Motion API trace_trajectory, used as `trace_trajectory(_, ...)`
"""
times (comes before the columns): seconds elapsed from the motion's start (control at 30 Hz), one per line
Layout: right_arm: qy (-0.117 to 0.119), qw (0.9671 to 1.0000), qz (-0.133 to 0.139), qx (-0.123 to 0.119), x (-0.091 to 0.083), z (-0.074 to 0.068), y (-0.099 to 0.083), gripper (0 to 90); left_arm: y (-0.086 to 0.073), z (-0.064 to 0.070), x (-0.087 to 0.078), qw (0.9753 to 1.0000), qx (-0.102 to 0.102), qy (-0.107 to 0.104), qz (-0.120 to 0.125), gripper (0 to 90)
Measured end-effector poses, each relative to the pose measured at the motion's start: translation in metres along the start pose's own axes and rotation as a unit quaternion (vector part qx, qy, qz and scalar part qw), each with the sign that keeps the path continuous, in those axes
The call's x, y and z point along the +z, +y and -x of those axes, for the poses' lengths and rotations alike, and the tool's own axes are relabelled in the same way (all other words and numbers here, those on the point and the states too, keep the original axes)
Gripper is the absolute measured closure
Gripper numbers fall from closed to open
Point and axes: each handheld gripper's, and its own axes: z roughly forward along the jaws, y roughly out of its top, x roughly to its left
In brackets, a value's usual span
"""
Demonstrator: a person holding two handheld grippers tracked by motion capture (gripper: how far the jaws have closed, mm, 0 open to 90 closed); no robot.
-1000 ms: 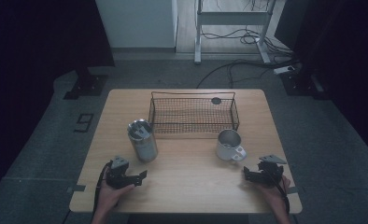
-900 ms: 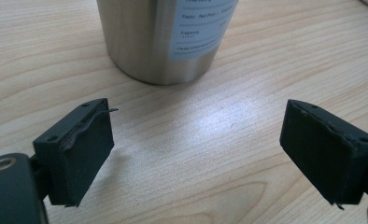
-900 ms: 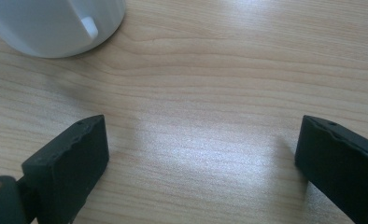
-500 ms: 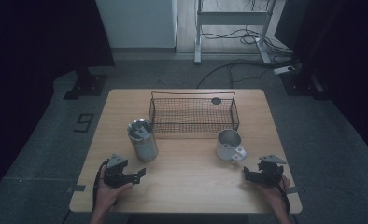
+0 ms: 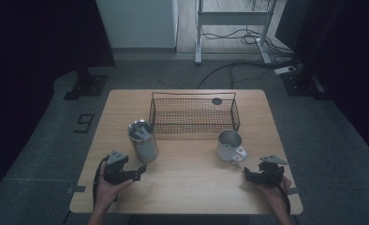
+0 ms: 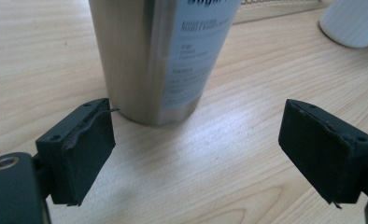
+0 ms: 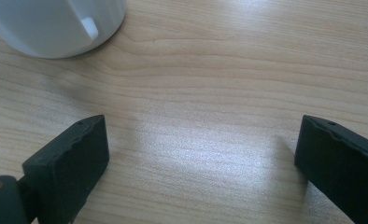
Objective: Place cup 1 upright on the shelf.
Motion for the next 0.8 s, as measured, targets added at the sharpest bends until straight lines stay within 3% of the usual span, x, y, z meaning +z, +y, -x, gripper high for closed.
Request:
trace_trajectory(0.4,0.000,1.0000,0.000,0.000,0.000,0.000,0.000,3.0,0.019,-0.003,-0.005,0.9998,-0.008,-0.006,0.015,6.5)
trace_trajectory(0.8,0.000,1.0000,0.001,0.001,0.000,0.000,0.000,3.3,0.034,-0.004,-0.006,0.9998,-0.002,-0.008,0.016,3.4)
